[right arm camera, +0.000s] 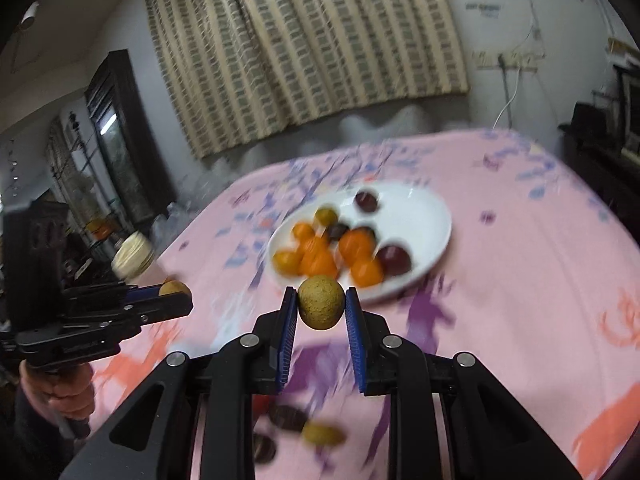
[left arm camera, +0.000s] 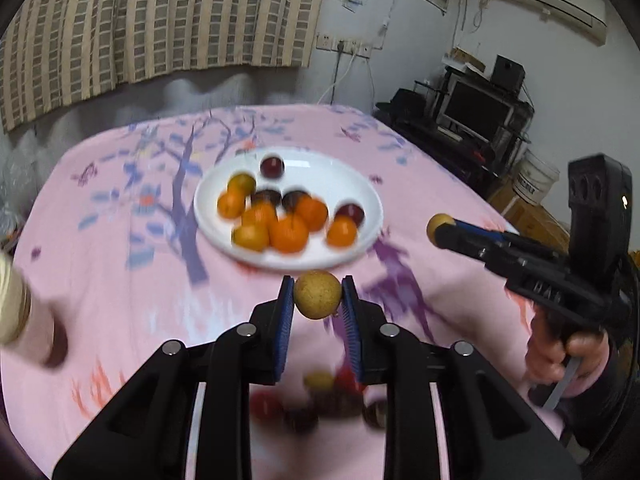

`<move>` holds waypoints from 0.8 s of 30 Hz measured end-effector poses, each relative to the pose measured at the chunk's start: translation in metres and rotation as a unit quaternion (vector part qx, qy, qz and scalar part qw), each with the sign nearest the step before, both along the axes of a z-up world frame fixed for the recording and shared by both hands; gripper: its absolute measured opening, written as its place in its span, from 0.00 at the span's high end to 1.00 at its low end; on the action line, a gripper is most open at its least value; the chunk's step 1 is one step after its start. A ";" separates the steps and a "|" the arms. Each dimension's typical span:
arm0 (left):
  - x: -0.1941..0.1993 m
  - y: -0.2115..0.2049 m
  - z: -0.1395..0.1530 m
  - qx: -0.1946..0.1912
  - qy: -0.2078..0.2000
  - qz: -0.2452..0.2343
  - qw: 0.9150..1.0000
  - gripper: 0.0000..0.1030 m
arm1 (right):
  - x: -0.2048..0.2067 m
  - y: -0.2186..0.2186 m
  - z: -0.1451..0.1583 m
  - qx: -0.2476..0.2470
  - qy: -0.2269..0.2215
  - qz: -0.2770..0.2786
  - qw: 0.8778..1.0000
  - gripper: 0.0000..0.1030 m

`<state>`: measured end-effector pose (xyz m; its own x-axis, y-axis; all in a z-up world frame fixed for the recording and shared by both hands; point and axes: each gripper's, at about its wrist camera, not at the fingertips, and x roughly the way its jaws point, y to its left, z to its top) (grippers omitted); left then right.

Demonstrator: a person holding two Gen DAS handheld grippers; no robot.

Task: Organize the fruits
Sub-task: 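Carry both yellow fruits over the white plate and open both tools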

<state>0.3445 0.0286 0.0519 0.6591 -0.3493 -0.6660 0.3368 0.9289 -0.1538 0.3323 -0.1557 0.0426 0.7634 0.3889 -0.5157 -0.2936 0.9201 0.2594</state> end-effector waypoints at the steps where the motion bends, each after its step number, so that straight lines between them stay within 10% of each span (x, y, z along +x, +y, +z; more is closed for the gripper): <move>1: 0.017 -0.005 0.002 -0.001 0.003 0.001 1.000 0.77 | 0.016 0.001 0.002 -0.003 -0.007 -0.009 1.000 0.76; 11: 0.157 -0.035 -0.036 0.054 0.042 0.047 0.997 0.77 | 0.132 0.007 -0.036 -0.020 0.036 -0.018 0.999 0.73; 12: 0.159 -0.035 -0.036 0.060 0.042 0.058 0.996 0.59 | 0.134 0.010 -0.039 -0.030 0.042 -0.017 0.999 0.64; 13: 0.155 -0.032 -0.036 0.065 0.042 0.070 0.994 0.37 | 0.131 0.012 -0.040 -0.036 0.044 -0.022 0.998 0.41; 16: 0.123 -0.022 -0.022 0.075 -0.004 0.077 0.994 0.19 | 0.106 0.008 -0.035 -0.039 0.030 -0.017 0.999 0.38; 24: 0.000 0.018 -0.019 0.056 -0.030 0.094 0.994 0.07 | 0.016 0.011 -0.046 -0.098 0.075 0.044 0.991 0.40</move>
